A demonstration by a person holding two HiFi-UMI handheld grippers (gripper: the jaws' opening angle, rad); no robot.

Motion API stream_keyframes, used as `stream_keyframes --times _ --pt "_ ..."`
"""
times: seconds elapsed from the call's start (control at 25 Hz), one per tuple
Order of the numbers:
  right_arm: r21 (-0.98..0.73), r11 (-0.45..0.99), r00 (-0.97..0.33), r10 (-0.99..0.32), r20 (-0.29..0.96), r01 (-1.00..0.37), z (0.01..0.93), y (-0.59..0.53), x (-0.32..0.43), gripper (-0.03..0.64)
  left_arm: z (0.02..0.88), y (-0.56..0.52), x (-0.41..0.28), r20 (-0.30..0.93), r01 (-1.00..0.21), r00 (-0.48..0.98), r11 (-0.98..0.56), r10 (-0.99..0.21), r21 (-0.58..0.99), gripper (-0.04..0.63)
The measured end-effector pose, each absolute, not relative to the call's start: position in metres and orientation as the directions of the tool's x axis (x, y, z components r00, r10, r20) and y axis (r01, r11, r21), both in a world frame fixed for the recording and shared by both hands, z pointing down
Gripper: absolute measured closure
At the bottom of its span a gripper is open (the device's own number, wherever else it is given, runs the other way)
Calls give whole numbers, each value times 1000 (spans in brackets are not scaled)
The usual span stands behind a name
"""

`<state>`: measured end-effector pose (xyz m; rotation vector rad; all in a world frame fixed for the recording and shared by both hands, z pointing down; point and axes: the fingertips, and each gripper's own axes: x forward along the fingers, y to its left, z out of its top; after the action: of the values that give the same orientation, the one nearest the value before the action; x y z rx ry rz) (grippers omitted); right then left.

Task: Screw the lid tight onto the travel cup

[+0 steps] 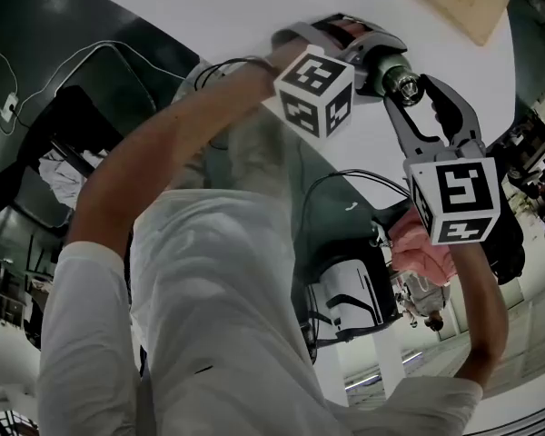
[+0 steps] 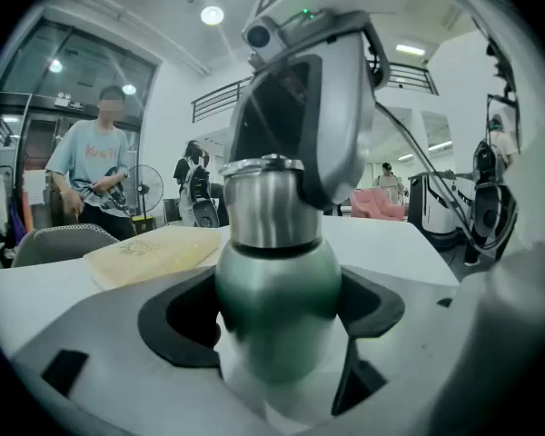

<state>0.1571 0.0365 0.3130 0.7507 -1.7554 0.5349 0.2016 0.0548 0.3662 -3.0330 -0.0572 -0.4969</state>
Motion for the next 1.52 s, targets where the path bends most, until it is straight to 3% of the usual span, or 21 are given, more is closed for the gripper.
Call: stream_keyframes --times 0.28,0.4,0.52,0.76,0.96,1.2,1.52 --pt "-15 400 -148 -306 940 -917 312 34 166 393 366 54 202 320 42 947 -997 21 -59 236" --pt "-27 422 -174 -314 933 -906 307 37 164 347 366 54 202 318 45 948 -998 26 -53 236" --pt "20 544 -193 -332 923 -839 291 37 163 339 366 53 202 316 48 948 -997 29 -53 236" --pt "-27 803 -272 -170 947 -595 274 42 154 339 367 54 202 317 52 948 -997 33 -52 236" --pt "39 994 -297 -67 952 -98 277 48 144 341 366 56 202 314 60 948 -997 41 -50 236" --pt "14 941 -175 49 983 338 291 57 151 340 365 57 201 315 70 948 -996 50 -52 236" --pt "4 741 -73 61 995 672 313 67 157 339 365 58 203 317 73 947 -996 52 -58 236"
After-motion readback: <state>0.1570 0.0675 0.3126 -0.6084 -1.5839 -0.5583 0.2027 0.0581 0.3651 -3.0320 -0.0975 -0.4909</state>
